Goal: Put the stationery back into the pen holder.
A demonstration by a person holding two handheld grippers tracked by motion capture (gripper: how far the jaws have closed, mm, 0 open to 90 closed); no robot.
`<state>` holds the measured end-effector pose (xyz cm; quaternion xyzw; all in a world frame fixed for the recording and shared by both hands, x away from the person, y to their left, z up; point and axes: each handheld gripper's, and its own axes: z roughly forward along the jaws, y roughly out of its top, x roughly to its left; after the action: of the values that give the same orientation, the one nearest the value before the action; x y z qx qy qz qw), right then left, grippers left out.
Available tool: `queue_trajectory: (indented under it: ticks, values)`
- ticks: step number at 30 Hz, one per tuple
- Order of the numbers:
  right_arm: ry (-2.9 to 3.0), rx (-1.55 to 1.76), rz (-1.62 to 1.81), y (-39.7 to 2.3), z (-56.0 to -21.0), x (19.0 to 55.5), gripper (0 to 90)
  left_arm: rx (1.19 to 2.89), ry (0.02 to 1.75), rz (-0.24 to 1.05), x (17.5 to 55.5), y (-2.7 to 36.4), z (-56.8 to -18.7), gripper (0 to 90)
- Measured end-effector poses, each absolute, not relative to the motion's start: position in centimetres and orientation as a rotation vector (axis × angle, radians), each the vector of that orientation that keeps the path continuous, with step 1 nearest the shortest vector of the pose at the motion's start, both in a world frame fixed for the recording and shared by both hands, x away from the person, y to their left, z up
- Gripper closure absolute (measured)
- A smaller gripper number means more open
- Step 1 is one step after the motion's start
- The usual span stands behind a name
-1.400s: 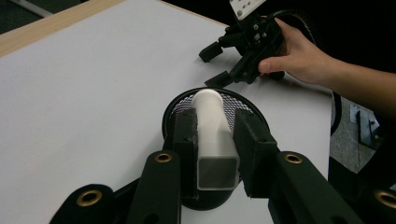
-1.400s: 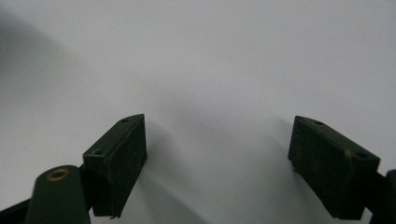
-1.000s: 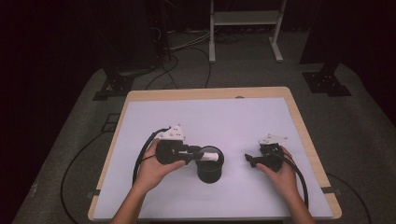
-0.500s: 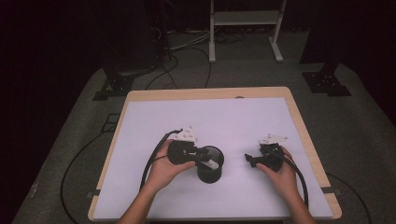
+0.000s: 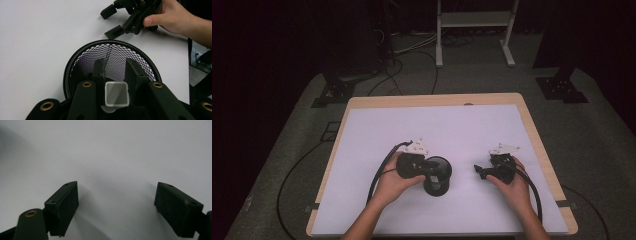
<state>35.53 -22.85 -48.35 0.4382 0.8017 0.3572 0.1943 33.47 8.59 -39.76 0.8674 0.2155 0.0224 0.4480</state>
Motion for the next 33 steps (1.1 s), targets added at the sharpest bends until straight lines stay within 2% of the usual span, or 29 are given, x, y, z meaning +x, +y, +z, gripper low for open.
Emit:
queue_trajectory:
  ticks: [6, 9, 15, 24, 33]
  values:
    - [2.248, 1.228, 1.001, -22.8, -48.4, 35.5, 18.1, 2.121, 0.533, 0.053, 33.4, 9.0, -39.3, 62.5]
    - [2.248, 1.229, 1.002, -22.8, -48.4, 35.5, 18.1, 2.107, 0.541, 0.048, 33.3, 9.5, -38.9, 53.0]
    - [2.248, 1.229, 1.002, -22.9, -48.4, 35.5, 18.1, 2.075, 0.552, 0.035, 33.5, 10.2, -38.4, 41.8]
    - [2.248, 1.232, 1.003, -22.9, -48.4, 35.6, 18.1, 2.043, 0.599, 0.112, 33.3, 12.1, -37.8, 21.7]
    - [2.249, 1.233, 1.004, -22.9, -48.4, 35.6, 18.1, 2.028, 0.679, 0.2, 33.1, 15.1, -37.7, 12.5]
